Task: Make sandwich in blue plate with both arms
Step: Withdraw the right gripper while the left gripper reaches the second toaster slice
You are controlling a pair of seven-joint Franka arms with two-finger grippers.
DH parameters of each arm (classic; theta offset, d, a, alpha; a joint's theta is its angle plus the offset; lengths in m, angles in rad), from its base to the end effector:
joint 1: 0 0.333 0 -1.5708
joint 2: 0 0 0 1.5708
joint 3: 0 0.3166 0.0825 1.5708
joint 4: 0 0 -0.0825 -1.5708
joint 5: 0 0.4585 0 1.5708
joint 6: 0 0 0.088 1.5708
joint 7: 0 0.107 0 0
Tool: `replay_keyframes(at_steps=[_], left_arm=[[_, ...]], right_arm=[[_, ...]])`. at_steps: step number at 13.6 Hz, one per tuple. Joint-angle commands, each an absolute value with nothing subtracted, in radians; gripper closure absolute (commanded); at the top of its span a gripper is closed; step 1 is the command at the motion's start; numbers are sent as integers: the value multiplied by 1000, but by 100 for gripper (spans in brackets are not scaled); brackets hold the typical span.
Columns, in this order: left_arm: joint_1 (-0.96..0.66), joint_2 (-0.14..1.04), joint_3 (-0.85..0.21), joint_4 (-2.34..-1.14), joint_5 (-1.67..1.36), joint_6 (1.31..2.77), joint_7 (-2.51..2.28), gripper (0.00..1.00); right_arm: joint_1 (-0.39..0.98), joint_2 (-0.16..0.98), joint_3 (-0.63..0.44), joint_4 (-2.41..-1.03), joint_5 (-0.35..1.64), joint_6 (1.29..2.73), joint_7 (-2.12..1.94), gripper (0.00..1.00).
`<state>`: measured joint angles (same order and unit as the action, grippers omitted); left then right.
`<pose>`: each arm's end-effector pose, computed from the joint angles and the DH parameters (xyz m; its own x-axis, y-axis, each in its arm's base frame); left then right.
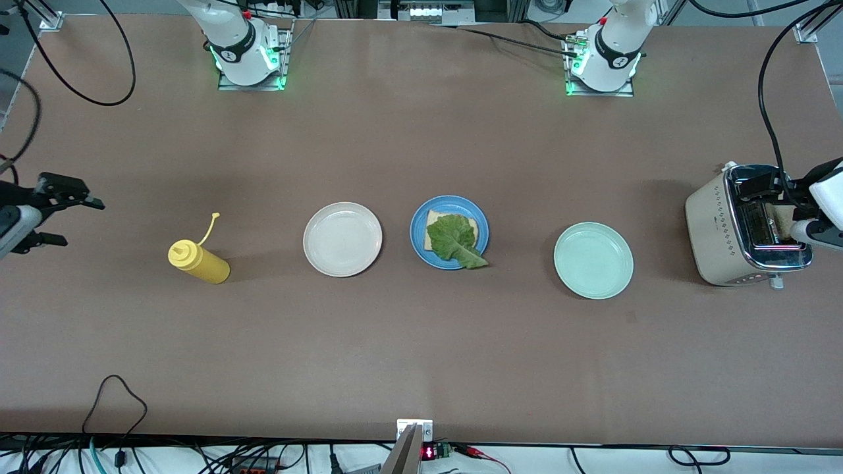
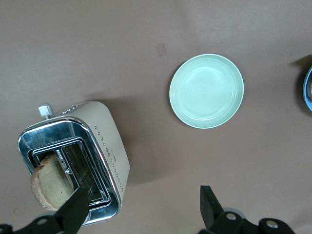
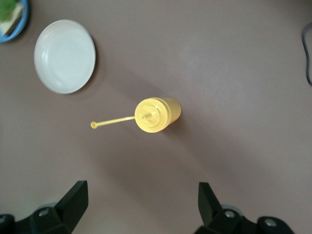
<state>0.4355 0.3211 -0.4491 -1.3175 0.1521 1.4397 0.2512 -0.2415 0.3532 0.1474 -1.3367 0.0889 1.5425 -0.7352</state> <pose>0.6997 0.0532 0.5542 0.9551 -0.2454 -0.1661 -0.2442 -0.9693 0.0276 0.7189 -0.0738 0.5134 0.8061 0.5917 -0.0130 0.5778 -0.7916 -0.1987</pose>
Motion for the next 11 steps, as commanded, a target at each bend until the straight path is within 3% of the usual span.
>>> replay_keyframes(at_steps=[1,7,11], left_arm=[[437,321,-453,-1301,150,1422,245,0],[423,324,-460,-1301,158,1422,117,0],[517,356,-433,-1331,161,1358,103,0]], right_arm=[[-172,258,140,-1425,35,1565,-483,0],[-83,198,141,-1465,0,1603,-140,0],[-80,5,141,-1707,3,1751,-89,0]])
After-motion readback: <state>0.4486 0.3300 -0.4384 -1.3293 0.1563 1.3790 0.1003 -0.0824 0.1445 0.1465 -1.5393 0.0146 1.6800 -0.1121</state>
